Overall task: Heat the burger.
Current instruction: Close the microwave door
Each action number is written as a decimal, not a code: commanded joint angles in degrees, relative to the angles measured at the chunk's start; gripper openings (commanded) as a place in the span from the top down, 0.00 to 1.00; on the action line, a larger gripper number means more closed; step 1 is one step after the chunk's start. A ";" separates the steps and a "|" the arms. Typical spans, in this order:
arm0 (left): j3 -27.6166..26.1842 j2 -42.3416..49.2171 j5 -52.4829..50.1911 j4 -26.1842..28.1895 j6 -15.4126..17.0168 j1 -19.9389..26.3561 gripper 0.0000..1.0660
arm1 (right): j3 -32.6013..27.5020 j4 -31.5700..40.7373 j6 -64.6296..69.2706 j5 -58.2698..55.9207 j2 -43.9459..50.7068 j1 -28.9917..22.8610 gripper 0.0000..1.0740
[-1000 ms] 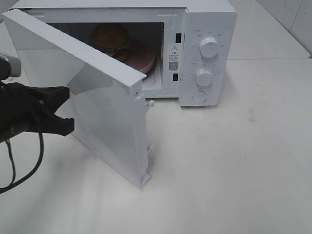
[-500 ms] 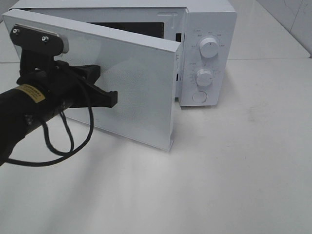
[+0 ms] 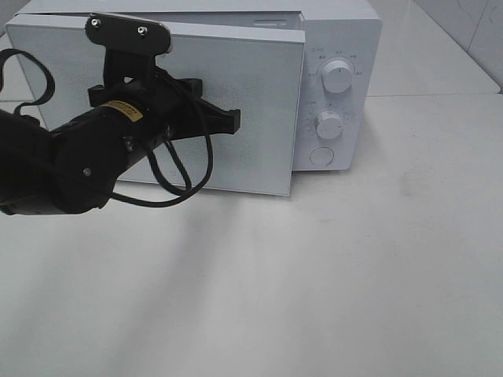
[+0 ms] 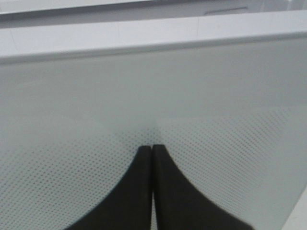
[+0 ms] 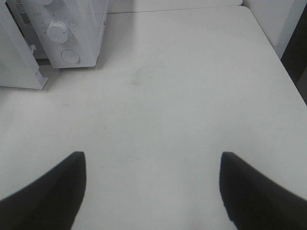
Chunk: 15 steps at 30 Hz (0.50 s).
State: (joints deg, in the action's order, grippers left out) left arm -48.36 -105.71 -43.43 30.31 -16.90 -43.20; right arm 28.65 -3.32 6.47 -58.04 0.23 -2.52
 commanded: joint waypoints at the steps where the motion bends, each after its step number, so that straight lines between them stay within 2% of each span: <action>1: -4.53 -2.69 0.52 1.09 -0.34 -0.40 1.00 | 0.00 -0.23 0.52 0.86 1.60 0.46 0.30; 8: -9.74 -5.79 1.83 2.12 -0.86 -0.40 1.00 | 0.00 -0.23 0.52 0.86 1.60 0.46 0.30; 10: -13.29 -7.79 2.01 4.41 -3.32 -0.40 1.00 | 0.00 -0.23 0.57 0.86 1.60 0.46 0.30; 15: -16.33 -9.05 2.75 5.27 -4.35 -0.06 1.00 | 0.00 -0.23 0.63 0.86 1.60 0.46 0.30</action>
State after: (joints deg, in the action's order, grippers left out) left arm -63.25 -114.65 -37.36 33.12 -20.86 -44.46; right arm 28.65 -3.32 6.47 -58.04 0.23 -2.52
